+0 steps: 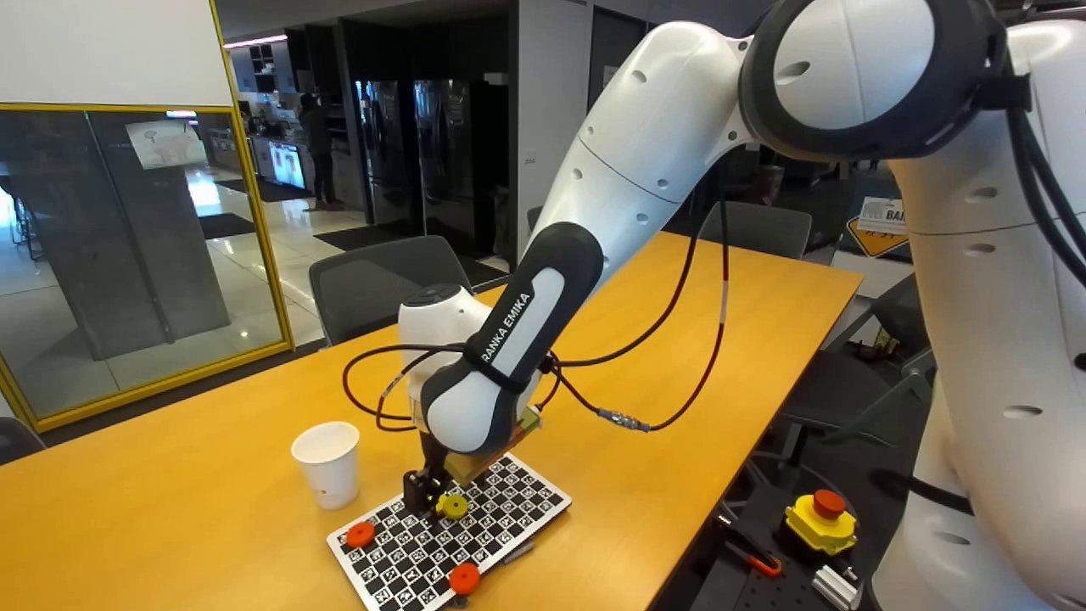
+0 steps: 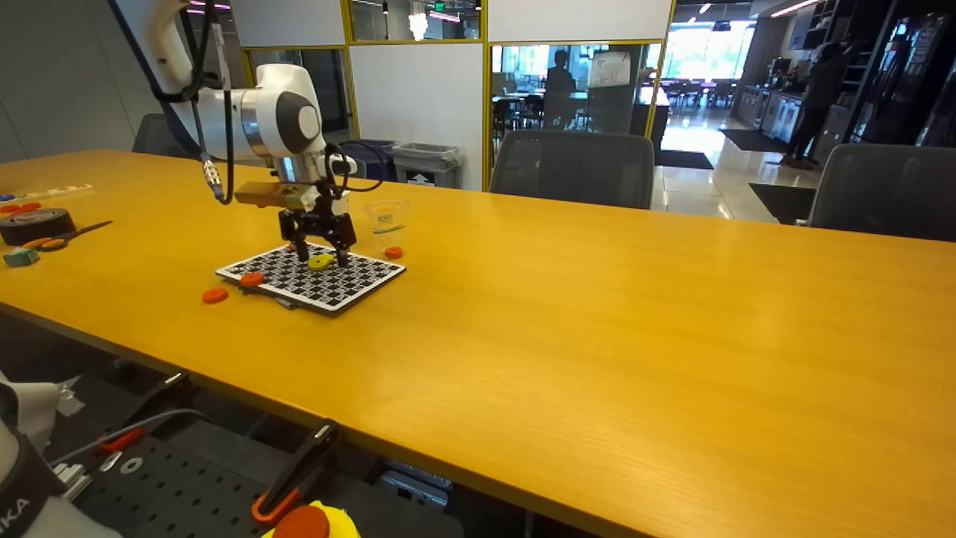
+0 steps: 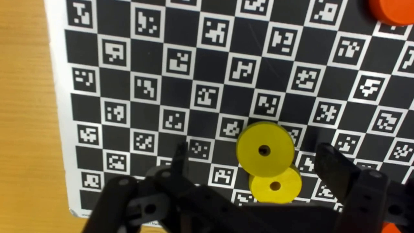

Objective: Put the yellow objects in the white cup and put the orange objects in the colourless cup

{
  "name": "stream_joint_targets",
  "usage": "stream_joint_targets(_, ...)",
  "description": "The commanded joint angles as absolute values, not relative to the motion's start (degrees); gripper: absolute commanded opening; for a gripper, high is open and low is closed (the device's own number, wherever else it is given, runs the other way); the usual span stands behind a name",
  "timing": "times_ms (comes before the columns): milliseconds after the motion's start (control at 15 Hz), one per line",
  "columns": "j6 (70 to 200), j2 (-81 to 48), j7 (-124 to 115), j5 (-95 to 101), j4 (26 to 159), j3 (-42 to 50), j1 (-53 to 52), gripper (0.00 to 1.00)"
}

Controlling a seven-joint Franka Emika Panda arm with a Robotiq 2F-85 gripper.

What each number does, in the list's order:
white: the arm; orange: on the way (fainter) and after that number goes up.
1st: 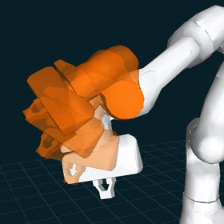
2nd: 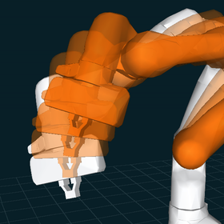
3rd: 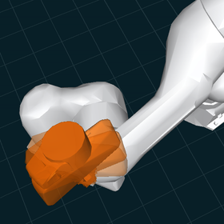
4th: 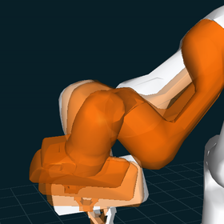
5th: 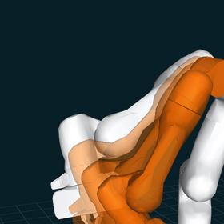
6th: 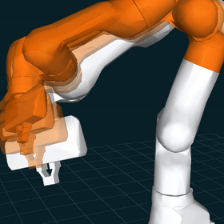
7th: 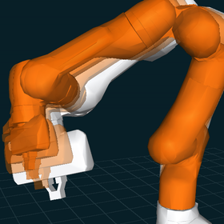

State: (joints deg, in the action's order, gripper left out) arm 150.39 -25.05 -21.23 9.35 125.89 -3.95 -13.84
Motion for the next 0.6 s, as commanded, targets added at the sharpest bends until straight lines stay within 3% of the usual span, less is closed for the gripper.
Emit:
stream_joint_targets(0,151.2,-25.1,-19.9,8.9,125.3,-3.1,-14.7,1.0)
stream_joint_targets(67,151.2,-25.1,-19.9,8.9,125.3,-3.1,-14.7,1.0)
stream_joint_targets(133,151.5,-25.0,-20.1,9.2,125.4,-2.9,-14.9,0.75)
stream_joint_targets(200,151.6,-24.9,-20.2,9.4,125.5,-2.8,-15.1,0.75)
stream_joint_targets(533,151.7,-24.5,-20.0,9.1,125.7,-3.0,-15.0,0.35)
